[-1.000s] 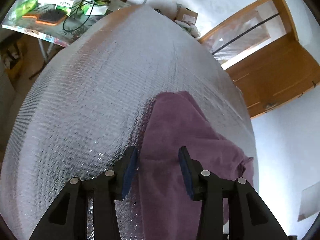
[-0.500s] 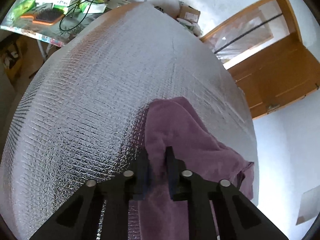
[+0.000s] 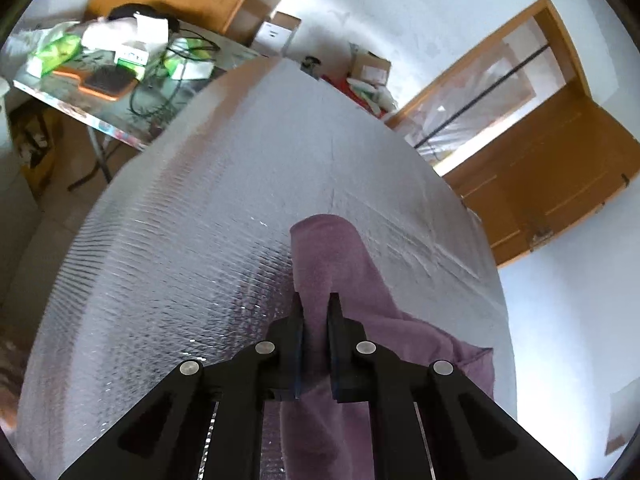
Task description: Fold clothes
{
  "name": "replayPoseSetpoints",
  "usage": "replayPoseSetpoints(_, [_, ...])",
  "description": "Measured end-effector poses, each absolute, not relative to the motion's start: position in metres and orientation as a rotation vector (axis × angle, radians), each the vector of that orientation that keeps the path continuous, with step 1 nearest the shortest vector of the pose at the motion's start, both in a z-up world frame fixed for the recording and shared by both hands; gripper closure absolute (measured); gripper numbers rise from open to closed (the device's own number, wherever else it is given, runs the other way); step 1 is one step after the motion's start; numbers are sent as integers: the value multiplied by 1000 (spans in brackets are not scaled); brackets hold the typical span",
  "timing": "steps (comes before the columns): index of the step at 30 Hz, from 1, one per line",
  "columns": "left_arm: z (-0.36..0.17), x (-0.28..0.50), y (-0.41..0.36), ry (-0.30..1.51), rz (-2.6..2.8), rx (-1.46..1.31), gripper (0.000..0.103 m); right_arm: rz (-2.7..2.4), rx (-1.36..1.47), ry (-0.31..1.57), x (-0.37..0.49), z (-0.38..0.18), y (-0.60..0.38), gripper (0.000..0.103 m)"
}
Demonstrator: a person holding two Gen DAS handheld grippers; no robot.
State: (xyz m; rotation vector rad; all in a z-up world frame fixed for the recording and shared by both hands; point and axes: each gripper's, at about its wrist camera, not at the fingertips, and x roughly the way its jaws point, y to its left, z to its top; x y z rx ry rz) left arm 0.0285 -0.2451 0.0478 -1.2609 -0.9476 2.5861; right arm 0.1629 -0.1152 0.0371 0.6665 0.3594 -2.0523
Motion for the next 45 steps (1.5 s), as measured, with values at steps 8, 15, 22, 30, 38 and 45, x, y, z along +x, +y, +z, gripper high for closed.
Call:
replayPoseSetpoints(8, [72, 31, -227, -907, 2610, -1187, 93, -2068, 637, 285, 164, 54, -93, 87])
replayPoseSetpoints(15, [99, 35, -203, -896, 2609, -1106, 93, -2127, 577, 206, 163, 88, -58, 87])
replayPoseSetpoints(22, [118, 32, -172, -835, 2604, -1060, 93, -2180, 542, 162, 164, 106, -34, 87])
replayPoseSetpoints(30, [141, 27, -134, -789, 2574, -1012, 93, -2247, 510, 107, 167, 120, 2, 87])
replayPoseSetpoints(38, [155, 21, -93, -754, 2529, -989, 93, -2298, 522, 14, 165, 130, 41, 88])
replayPoseSetpoints(45, [162, 14, -58, -696, 2496, -1005, 93, -2331, 547, -50, 164, 134, 75, 88])
